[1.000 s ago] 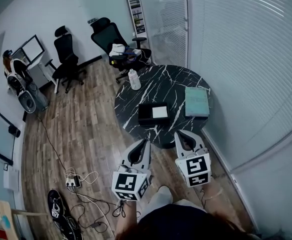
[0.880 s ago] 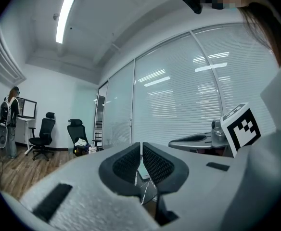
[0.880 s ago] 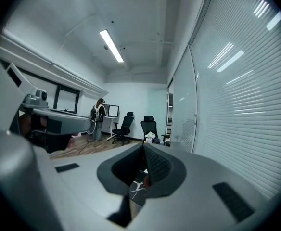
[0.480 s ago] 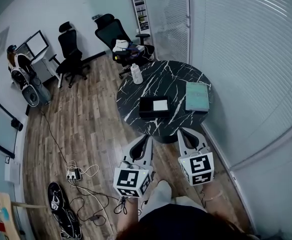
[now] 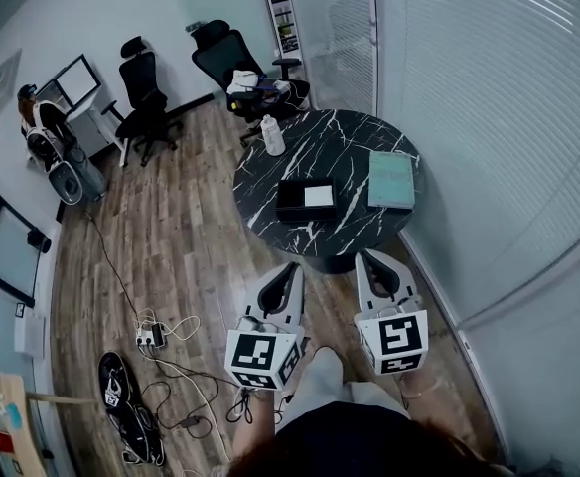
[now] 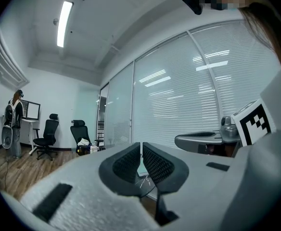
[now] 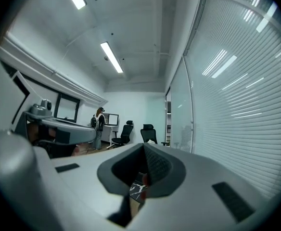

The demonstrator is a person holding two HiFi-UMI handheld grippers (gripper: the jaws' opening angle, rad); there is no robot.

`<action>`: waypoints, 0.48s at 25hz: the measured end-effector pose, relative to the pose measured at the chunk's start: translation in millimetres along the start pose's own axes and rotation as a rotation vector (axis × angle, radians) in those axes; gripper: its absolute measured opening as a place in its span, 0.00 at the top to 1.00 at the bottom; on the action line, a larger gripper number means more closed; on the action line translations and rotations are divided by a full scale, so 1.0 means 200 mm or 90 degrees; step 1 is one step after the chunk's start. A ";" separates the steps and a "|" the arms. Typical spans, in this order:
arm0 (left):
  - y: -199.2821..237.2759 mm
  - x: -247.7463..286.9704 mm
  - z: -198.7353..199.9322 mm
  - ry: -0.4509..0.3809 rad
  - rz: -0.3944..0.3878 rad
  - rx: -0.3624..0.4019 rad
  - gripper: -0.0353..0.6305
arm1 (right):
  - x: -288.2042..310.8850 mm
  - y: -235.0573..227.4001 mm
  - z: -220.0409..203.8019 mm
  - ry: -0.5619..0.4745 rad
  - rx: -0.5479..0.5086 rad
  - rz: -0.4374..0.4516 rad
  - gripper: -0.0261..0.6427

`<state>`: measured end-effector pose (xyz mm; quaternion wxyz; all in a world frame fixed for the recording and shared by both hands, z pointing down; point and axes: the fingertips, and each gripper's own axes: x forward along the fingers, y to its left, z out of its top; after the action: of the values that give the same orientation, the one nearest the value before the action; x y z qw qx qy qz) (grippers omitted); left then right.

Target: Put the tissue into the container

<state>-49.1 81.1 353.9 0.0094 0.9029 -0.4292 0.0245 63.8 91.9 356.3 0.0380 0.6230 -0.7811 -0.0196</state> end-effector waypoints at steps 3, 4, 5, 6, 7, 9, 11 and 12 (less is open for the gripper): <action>-0.02 -0.01 0.00 0.003 -0.002 0.003 0.89 | -0.03 0.01 0.02 -0.003 0.001 -0.003 0.93; -0.03 -0.02 0.00 0.003 -0.003 0.004 0.89 | -0.03 0.01 0.02 -0.003 -0.001 -0.005 0.93; -0.03 -0.02 0.00 0.003 -0.004 0.004 0.89 | -0.04 0.01 0.02 -0.002 -0.001 -0.006 0.93; -0.03 -0.02 0.00 0.003 -0.004 0.004 0.89 | -0.04 0.00 0.02 -0.002 0.000 -0.007 0.93; -0.04 -0.02 -0.01 0.002 -0.005 0.004 0.89 | -0.05 0.01 0.02 -0.001 0.002 -0.007 0.93; -0.04 -0.03 -0.01 0.003 -0.005 0.003 0.89 | -0.06 0.01 0.01 0.003 0.006 -0.006 0.93; -0.04 -0.04 -0.01 0.003 -0.006 0.001 0.89 | -0.06 0.02 0.00 0.006 0.006 -0.005 0.93; -0.03 -0.04 -0.01 0.004 -0.007 -0.001 0.89 | -0.06 0.02 0.00 0.008 0.005 -0.005 0.93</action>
<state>-49.1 91.9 356.5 0.0115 0.9051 -0.4243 0.0271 61.9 104.9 356.8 0.0406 0.6262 -0.7785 -0.0129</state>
